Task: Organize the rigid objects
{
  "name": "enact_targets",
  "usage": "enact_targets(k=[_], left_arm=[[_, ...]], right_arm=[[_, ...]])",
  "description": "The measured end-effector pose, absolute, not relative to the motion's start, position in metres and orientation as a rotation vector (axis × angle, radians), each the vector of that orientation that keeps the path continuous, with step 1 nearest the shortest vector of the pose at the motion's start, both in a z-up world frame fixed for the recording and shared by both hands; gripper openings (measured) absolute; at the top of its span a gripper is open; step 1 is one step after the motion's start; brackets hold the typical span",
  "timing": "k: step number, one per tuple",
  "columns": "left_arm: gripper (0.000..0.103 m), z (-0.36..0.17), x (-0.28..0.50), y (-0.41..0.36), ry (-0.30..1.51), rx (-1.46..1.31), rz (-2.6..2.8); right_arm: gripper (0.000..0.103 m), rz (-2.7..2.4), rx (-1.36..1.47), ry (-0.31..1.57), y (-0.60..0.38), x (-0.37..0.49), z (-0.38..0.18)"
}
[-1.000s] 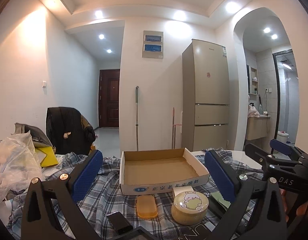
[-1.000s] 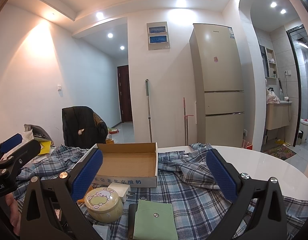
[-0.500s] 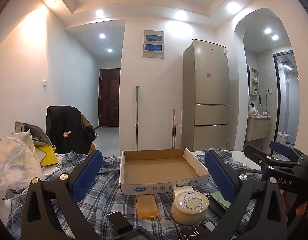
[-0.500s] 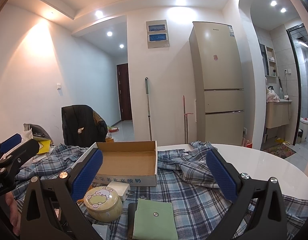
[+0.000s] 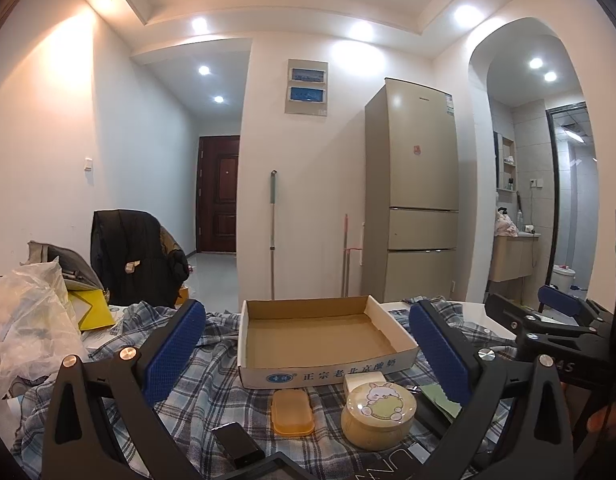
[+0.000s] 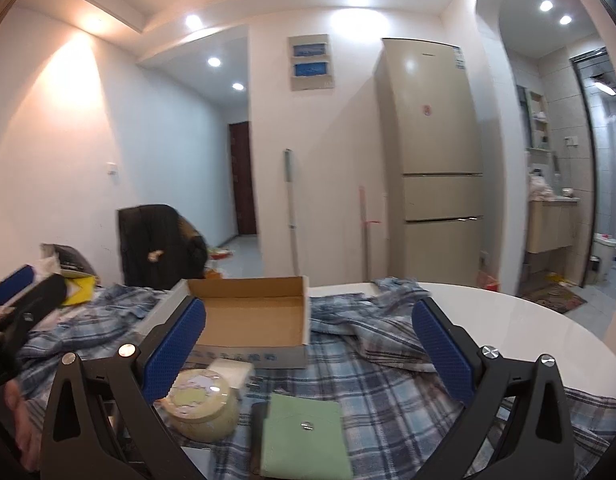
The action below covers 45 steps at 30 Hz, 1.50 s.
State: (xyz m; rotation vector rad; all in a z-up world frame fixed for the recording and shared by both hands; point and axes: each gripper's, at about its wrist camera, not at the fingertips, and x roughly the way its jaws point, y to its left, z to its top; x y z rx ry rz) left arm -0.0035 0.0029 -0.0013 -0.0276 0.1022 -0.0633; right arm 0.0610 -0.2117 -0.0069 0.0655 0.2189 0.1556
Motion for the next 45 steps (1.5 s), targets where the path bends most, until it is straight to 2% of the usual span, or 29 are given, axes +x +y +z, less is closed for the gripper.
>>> enact_targets(k=[8, 13, 22, 40, 45], left_arm=[[0.103, -0.002, -0.007, 0.002, 0.093, -0.048, -0.128], [0.103, 0.002, -0.014, -0.002, 0.064, -0.021, -0.095], [0.103, 0.002, -0.011, 0.005, 0.075, -0.04, -0.093], [0.103, 0.001, -0.01, 0.015, 0.078, -0.089, -0.078], [0.103, 0.003, -0.017, -0.001, 0.043, -0.002, -0.092]], right_arm=[[0.103, 0.145, 0.113, 0.245, -0.219, 0.065, -0.007], [0.103, 0.147, 0.105, 0.169, -0.218, 0.049, -0.001], [0.103, 0.105, 0.01, 0.166, -0.2, 0.046, 0.0], [0.103, 0.063, 0.059, 0.106, -0.211, 0.035, 0.006], [0.103, 0.078, 0.054, 0.076, -0.209, 0.029, 0.007]])
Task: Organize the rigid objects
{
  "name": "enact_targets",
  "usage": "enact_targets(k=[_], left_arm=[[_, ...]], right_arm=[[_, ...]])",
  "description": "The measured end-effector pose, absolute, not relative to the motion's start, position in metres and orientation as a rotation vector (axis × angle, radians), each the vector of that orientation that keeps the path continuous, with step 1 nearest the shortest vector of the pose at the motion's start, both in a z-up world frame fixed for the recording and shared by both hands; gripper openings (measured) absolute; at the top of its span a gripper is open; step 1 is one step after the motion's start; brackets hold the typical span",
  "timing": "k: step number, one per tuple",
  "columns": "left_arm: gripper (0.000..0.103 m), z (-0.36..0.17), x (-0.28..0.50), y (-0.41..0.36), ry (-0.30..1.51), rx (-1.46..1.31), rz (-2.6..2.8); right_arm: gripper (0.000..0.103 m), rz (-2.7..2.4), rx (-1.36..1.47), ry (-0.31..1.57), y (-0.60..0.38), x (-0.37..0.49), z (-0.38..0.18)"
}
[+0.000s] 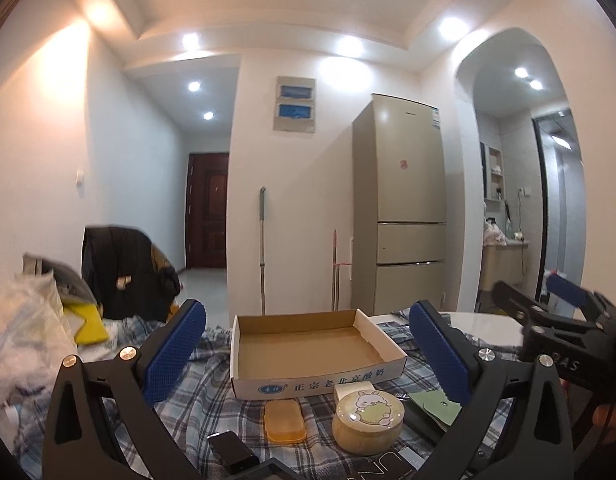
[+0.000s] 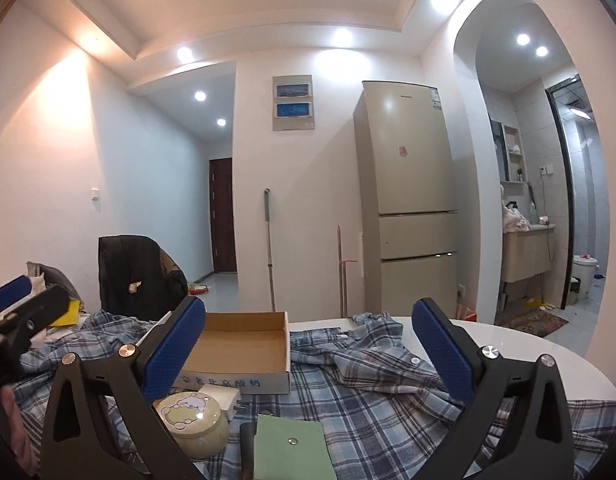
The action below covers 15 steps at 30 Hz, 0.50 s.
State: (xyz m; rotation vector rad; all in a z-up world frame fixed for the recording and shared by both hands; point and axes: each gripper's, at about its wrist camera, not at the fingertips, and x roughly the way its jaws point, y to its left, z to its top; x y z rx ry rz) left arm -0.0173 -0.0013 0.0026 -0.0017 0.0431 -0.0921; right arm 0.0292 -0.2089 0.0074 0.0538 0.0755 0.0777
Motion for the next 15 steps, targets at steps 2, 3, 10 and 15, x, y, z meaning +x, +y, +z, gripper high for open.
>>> enact_targets(k=[2, 3, 10, 15], left_arm=[[0.103, 0.002, -0.019, -0.007, 0.041, 0.024, -0.093], [0.103, 0.002, -0.019, -0.009, 0.037, 0.033, -0.092], [0.103, 0.001, -0.02, -0.008, 0.044, 0.029, -0.083], [0.103, 0.001, -0.014, 0.003, 0.074, -0.019, -0.086]], right_arm=[[0.103, 0.077, 0.055, 0.094, -0.209, 0.033, 0.006], [0.103, 0.077, 0.058, 0.1, -0.209, 0.035, 0.006], [0.103, 0.074, 0.07, 0.096, -0.213, 0.033, 0.005], [0.103, 0.076, 0.072, 0.115, -0.214, 0.035, 0.004]])
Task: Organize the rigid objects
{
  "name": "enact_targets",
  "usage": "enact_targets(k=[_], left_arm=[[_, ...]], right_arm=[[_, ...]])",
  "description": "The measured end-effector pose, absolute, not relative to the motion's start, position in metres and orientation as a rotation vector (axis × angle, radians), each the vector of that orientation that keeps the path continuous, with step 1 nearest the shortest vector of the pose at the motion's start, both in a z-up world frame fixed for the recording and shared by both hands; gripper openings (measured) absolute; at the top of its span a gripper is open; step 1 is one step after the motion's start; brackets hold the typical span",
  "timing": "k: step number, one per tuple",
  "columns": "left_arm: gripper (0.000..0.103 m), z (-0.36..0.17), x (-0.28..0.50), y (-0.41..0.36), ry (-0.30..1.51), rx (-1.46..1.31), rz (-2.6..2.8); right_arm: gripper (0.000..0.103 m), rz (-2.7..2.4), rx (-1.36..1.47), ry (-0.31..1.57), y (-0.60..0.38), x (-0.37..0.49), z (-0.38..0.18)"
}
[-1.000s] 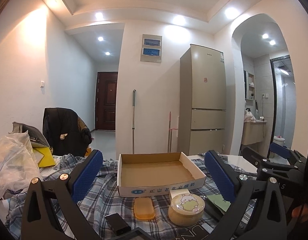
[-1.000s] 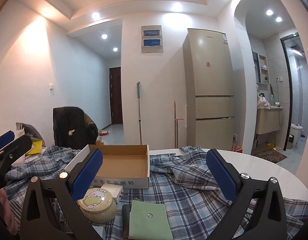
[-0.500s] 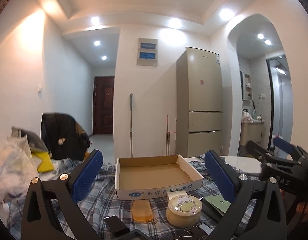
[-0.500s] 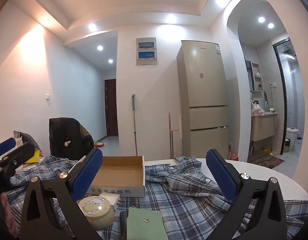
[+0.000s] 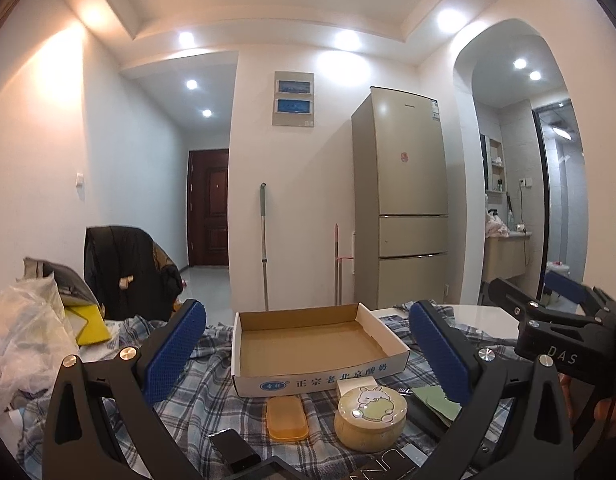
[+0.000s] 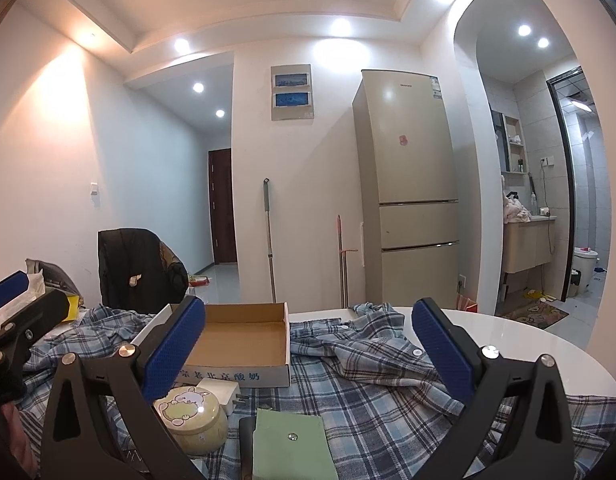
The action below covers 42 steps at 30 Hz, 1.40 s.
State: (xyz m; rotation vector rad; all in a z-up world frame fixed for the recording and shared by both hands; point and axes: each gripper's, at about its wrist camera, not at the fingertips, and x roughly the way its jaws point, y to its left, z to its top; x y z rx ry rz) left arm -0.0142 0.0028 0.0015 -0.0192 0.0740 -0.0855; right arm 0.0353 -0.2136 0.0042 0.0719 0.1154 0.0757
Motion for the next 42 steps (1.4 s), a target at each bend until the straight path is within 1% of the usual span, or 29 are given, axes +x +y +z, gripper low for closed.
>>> enact_targets(k=[7, 27, 31, 38, 42], left_arm=[[0.103, 0.002, -0.009, 0.012, 0.098, -0.06, -0.072], [0.103, 0.004, -0.008, 0.015, 0.102, -0.049, -0.074], [0.103, 0.002, -0.004, 0.015, 0.123, -0.055, -0.074], [0.103, 0.002, 0.004, 0.022, 0.151, -0.085, -0.04], [0.103, 0.022, 0.003, 0.022, 0.155, -0.108, -0.033]], right_arm=[[0.103, 0.074, 0.089, 0.136, -0.216, 0.039, 0.004], [0.103, 0.071, 0.09, 0.143, -0.218, 0.04, 0.003], [0.103, 0.069, 0.092, 0.116, -0.216, 0.035, 0.004], [0.103, 0.12, 0.089, 0.221, -0.21, 0.057, -0.003], [0.103, 0.133, 0.086, 0.231, -0.21, 0.058, 0.013]])
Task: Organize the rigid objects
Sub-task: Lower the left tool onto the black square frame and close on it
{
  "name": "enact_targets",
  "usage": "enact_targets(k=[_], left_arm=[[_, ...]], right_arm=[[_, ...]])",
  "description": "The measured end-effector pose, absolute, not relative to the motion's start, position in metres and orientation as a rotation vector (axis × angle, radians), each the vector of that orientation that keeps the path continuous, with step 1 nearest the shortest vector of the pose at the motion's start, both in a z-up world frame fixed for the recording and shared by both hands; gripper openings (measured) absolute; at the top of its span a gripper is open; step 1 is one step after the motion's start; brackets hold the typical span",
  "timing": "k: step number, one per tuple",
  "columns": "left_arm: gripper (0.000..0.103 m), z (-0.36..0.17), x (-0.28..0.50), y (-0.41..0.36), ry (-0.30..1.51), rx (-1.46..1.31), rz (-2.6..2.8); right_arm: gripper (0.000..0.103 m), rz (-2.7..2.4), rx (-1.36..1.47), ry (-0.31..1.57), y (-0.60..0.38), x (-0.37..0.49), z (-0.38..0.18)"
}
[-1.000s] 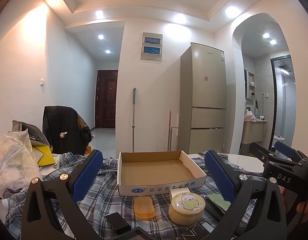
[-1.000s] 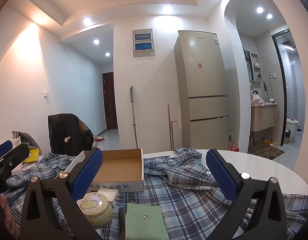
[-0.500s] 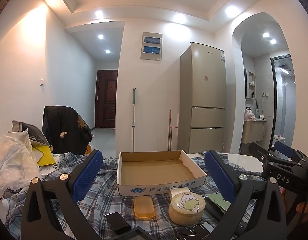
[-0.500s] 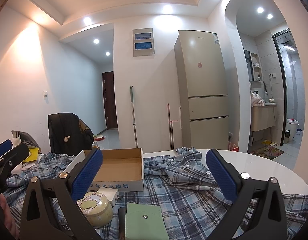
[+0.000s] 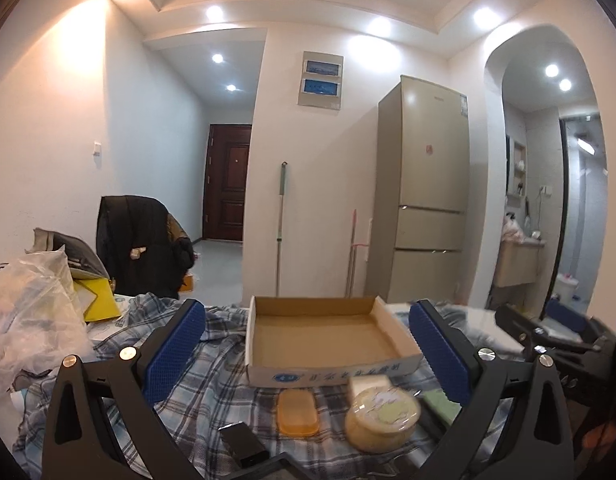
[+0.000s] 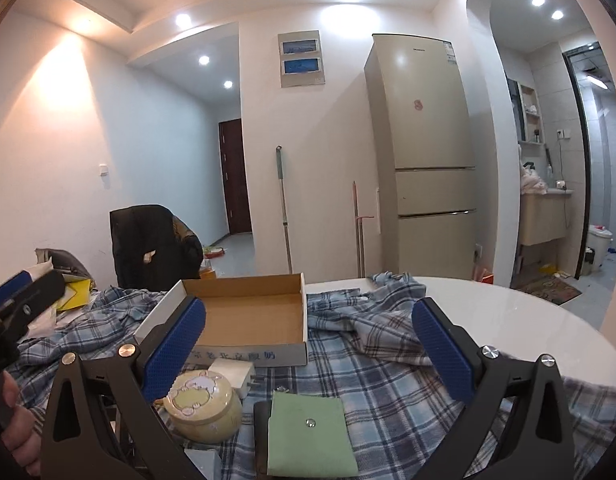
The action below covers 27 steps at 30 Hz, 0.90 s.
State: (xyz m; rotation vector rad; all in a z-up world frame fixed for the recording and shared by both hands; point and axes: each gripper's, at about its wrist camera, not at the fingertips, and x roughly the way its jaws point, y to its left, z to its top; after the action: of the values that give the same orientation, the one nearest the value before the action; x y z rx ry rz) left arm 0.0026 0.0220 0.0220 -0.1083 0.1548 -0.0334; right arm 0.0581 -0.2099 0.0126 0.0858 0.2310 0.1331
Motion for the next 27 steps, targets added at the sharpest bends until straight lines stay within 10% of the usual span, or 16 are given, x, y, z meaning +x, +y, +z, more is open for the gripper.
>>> enact_targets(k=[20, 27], left_arm=[[0.102, 0.006, -0.022, 0.026, 0.492, -0.017, -0.069], [0.066, -0.023, -0.01, 0.059, 0.706, -0.108, -0.055]], right_arm=[[0.091, 0.25, 0.057, 0.564, -0.204, 0.049, 0.012], [0.083, 0.256, 0.073, 0.617, -0.212, 0.047, -0.007]])
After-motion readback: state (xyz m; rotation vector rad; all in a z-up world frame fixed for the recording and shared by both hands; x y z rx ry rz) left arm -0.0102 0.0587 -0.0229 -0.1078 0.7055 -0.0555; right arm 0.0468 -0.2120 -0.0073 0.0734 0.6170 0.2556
